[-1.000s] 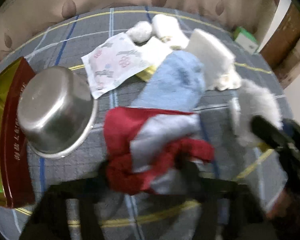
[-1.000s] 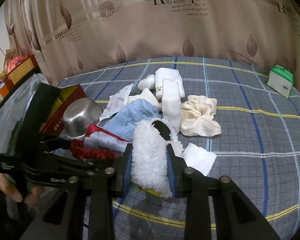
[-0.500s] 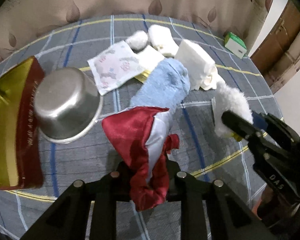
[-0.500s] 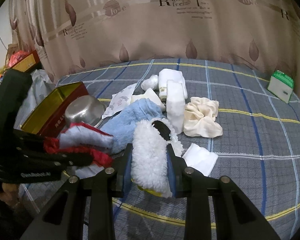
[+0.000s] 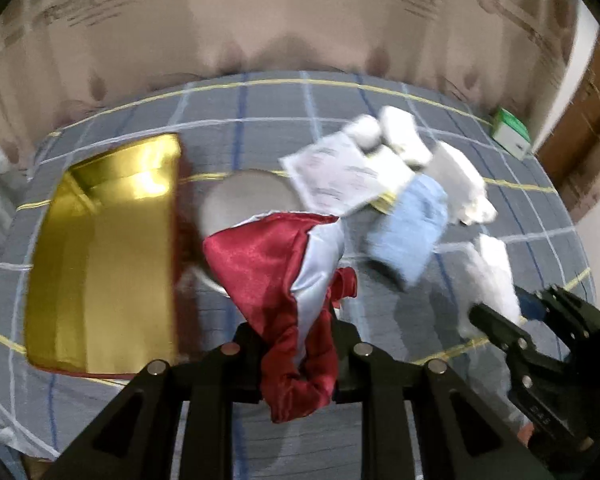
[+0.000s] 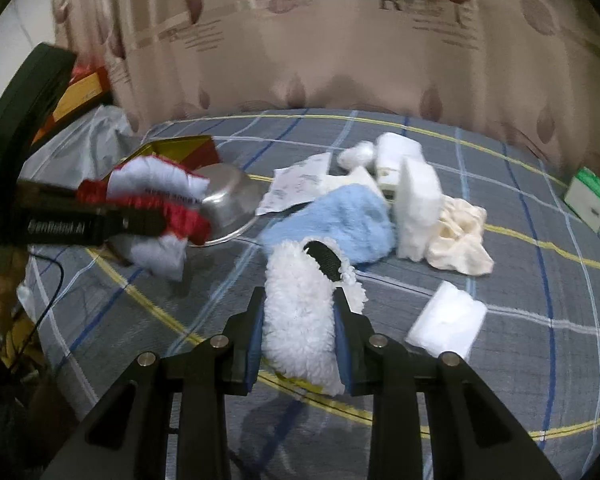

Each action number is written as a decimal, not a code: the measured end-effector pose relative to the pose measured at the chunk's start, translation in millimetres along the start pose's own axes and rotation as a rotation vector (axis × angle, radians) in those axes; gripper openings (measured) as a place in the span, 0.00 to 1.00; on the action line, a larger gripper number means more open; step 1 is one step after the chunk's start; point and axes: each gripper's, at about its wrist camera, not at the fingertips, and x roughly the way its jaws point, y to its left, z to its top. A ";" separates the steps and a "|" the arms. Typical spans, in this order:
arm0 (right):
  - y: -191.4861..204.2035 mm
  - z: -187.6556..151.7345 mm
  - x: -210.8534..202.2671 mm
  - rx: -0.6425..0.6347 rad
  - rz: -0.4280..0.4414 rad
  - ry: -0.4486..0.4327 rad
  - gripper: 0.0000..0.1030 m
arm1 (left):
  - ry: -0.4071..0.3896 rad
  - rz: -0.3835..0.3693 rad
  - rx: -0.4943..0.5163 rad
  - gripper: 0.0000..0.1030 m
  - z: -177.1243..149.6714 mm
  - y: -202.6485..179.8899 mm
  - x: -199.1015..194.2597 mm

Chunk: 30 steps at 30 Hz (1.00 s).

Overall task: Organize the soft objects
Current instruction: 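Carry the red cloth into the gold tray and open the left gripper while the right carries the towel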

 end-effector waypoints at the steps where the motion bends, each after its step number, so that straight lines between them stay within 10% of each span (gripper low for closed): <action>1: 5.5 1.4 -0.3 -0.015 0.009 -0.002 0.27 | -0.011 0.015 -0.013 0.20 0.9 8.2 -3.1; 15: 57.4 19.7 -1.9 -0.157 0.033 -0.010 0.27 | -0.034 0.210 -0.208 0.20 5.2 139.0 -11.0; 30: 99.7 46.8 7.3 -0.222 0.101 -0.004 0.27 | 0.073 0.263 -0.243 0.23 -13.5 186.7 15.9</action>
